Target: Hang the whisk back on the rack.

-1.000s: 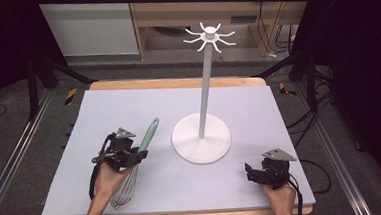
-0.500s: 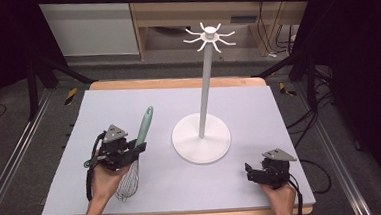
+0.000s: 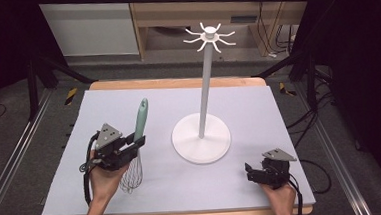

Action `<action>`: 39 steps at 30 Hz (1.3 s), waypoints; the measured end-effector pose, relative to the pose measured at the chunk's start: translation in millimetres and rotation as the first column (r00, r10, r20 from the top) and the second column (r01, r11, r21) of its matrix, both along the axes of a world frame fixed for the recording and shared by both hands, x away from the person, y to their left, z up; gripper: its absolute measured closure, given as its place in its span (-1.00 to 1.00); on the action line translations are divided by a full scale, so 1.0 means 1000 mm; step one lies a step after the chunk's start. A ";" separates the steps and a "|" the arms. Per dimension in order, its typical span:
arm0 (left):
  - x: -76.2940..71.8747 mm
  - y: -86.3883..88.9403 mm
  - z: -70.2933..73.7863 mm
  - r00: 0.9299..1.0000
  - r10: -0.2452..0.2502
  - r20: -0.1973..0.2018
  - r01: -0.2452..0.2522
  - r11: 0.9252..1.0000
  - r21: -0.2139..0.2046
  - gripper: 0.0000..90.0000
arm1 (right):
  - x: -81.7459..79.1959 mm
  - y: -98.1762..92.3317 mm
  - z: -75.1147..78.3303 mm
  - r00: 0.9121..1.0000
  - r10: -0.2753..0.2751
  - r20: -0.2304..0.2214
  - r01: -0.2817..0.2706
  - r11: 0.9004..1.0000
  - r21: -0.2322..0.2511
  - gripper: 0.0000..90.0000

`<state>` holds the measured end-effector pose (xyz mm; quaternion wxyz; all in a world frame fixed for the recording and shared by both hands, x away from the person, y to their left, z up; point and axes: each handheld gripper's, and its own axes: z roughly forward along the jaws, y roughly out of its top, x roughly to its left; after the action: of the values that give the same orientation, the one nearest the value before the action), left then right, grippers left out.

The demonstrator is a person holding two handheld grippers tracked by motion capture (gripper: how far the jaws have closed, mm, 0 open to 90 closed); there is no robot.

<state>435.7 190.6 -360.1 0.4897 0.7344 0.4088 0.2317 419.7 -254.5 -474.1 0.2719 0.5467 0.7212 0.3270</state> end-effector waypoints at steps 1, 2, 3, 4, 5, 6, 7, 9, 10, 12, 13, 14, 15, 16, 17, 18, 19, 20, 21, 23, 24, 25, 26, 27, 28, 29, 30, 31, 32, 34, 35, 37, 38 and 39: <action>0.000 0.000 0.000 1.000 0.000 0.000 0.000 1.000 0.000 0.52 | 0.000 0.000 0.000 1.000 0.000 0.000 0.000 1.000 0.000 -0.76; -0.001 0.000 0.002 1.000 -0.001 0.015 0.001 1.000 -0.005 0.52 | 0.000 0.000 0.000 1.000 0.000 0.000 0.000 1.000 0.000 -0.76; -0.001 -0.001 0.003 1.000 -0.002 0.019 0.002 1.000 -0.009 0.52 | 0.000 0.000 0.000 1.000 0.000 0.001 0.000 1.000 0.000 -0.76; -0.002 -0.001 0.004 1.000 -0.002 0.026 0.003 1.000 -0.014 0.52 | 0.000 0.000 0.000 1.000 0.000 0.000 0.000 1.000 0.000 -0.76; -0.002 -0.001 0.005 1.000 -0.004 0.029 0.005 1.000 -0.016 0.52 | 0.000 0.000 0.000 1.000 0.000 0.000 0.000 1.000 0.000 -0.76; -0.002 -0.001 0.006 0.999 -0.005 0.035 0.006 1.000 -0.020 0.52 | 0.000 0.000 0.000 1.000 -0.001 0.000 0.001 1.000 -0.001 -0.76; -0.002 -0.001 0.006 0.999 -0.005 0.035 0.006 1.000 -0.020 0.52 | 0.000 0.000 0.000 1.000 0.000 0.001 0.000 1.000 -0.001 -0.76; -0.003 -0.002 0.008 0.999 -0.003 0.043 0.004 1.000 -0.030 0.52 | 0.000 0.000 0.000 1.000 0.001 0.000 -0.001 1.000 -0.001 -0.76; -0.003 -0.003 0.010 0.999 0.000 0.054 0.002 0.999 -0.034 0.52 | 0.000 0.000 0.000 1.000 0.000 0.001 0.000 1.000 0.000 -0.76; -0.004 -0.004 0.012 0.998 0.001 0.066 0.002 0.999 -0.041 0.52 | 0.000 0.000 0.000 1.000 -0.001 0.000 0.001 1.000 0.001 -0.76; -0.005 -0.004 0.013 0.998 -0.001 0.070 0.004 0.999 -0.043 0.52 | 0.000 0.000 0.000 1.000 -0.001 0.000 0.001 1.000 0.001 -0.76; -0.005 -0.005 0.014 0.997 -0.004 0.072 0.007 0.999 -0.046 0.52 | 0.000 0.000 0.000 1.000 -0.002 0.000 0.002 1.000 -0.001 -0.76; -0.005 -0.006 0.015 0.997 -0.003 0.078 0.007 0.999 -0.049 0.52 | 0.000 0.000 0.000 1.000 -0.002 0.000 0.002 1.000 0.001 -0.76; -0.005 -0.006 0.016 0.997 -0.004 0.081 0.008 0.999 -0.049 0.52 | 0.000 0.000 0.000 1.000 0.000 0.001 0.000 1.000 -0.001 -0.76; -0.005 -0.008 0.017 0.997 -0.005 0.083 0.009 0.999 -0.053 0.52 | 0.000 0.000 0.000 1.000 0.002 0.002 -0.002 1.000 -0.002 -0.76; -0.005 -0.008 0.017 0.997 -0.005 0.083 0.009 0.999 -0.053 0.52 | 0.000 0.000 0.000 1.000 0.002 0.002 -0.002 1.000 -0.002 -0.76; -0.005 -0.010 0.020 0.996 -0.008 0.092 0.013 0.998 -0.054 0.52 | 0.000 0.000 0.000 1.000 0.002 0.002 -0.002 1.000 -0.003 -0.76; -0.005 -0.011 0.021 0.995 -0.009 0.096 0.015 0.998 -0.057 0.52 | 0.000 0.000 0.000 1.000 0.002 0.002 -0.002 1.000 -0.004 -0.76; -0.005 -0.011 0.021 0.995 -0.009 0.096 0.015 0.998 -0.057 0.52 | 0.000 0.000 0.000 1.000 0.002 0.002 -0.002 1.000 -0.004 -0.76; -0.006 -0.013 0.024 0.994 -0.009 0.113 0.016 0.997 -0.069 0.52 | 0.000 0.000 0.000 1.000 -0.002 0.000 0.002 1.000 -0.001 -0.76; -0.007 -0.014 0.025 0.993 -0.010 0.119 0.018 0.997 -0.073 0.52 | 0.000 0.000 0.000 1.000 -0.004 0.001 0.004 1.000 -0.002 -0.76; -0.007 -0.014 0.026 0.992 -0.011 0.125 0.021 0.997 -0.075 0.52 | 0.000 -0.001 0.000 1.000 -0.002 0.003 0.002 1.000 -0.003 -0.76; -0.007 -0.015 0.027 0.991 -0.014 0.130 0.025 0.996 -0.081 0.52 | 0.000 -0.001 0.000 1.000 -0.002 0.004 0.002 1.000 -0.002 -0.76; -0.007 -0.015 0.027 0.991 -0.014 0.130 0.025 0.996 -0.081 0.52 | 0.000 0.000 0.000 1.000 -0.004 0.003 0.004 1.000 0.001 -0.76; -0.008 -0.017 0.030 0.990 -0.021 0.140 0.034 0.995 -0.091 0.52 | 0.000 -0.001 0.000 1.000 -0.002 0.005 0.002 1.000 -0.003 -0.76; -0.009 -0.018 0.032 0.989 -0.021 0.148 0.035 0.995 -0.093 0.52 | 0.000 0.000 0.000 1.000 -0.004 0.005 0.004 1.000 0.000 -0.76; -0.009 -0.018 0.033 0.988 -0.023 0.151 0.038 0.995 -0.096 0.52 | 0.000 0.000 0.000 1.000 -0.003 0.008 0.003 1.000 -0.001 -0.76; -0.009 -0.019 0.035 0.987 -0.023 0.158 0.040 0.994 -0.105 0.52 | 0.000 0.000 0.001 1.000 -0.003 0.010 0.003 1.000 -0.001 -0.76; -0.009 -0.019 0.036 0.987 -0.023 0.162 0.042 0.993 -0.111 0.52 | 0.000 -0.001 0.001 1.000 -0.003 0.012 0.003 1.000 -0.001 -0.76; -0.008 -0.020 0.038 0.986 -0.026 0.165 0.046 0.992 -0.118 0.52 | 0.000 -0.001 0.001 1.000 -0.007 0.015 0.007 1.000 -0.002 -0.76; -0.009 -0.021 0.042 0.984 -0.033 0.175 0.056 0.990 -0.128 0.52 | 0.000 -0.001 0.001 1.000 -0.007 0.016 0.007 1.000 0.001 -0.76; -0.009 -0.023 0.046 0.981 -0.037 0.188 0.062 0.990 -0.128 0.52 | -0.001 0.000 0.001 1.000 -0.009 0.017 0.009 1.000 0.006 -0.76; -0.009 -0.025 0.047 0.981 -0.041 0.190 0.067 0.989 -0.131 0.52 | -0.001 -0.001 0.001 1.000 -0.006 0.019 0.006 1.000 0.001 -0.76; -0.009 -0.026 0.049 0.980 -0.045 0.192 0.071 0.989 -0.130 0.52 | -0.001 -0.001 0.001 1.000 -0.008 0.018 0.008 1.000 0.003 -0.76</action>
<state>426.4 164.9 -311.3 0.5819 0.6855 0.3538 0.2574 419.0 -255.2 -473.0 0.2788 0.5472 0.7160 0.3320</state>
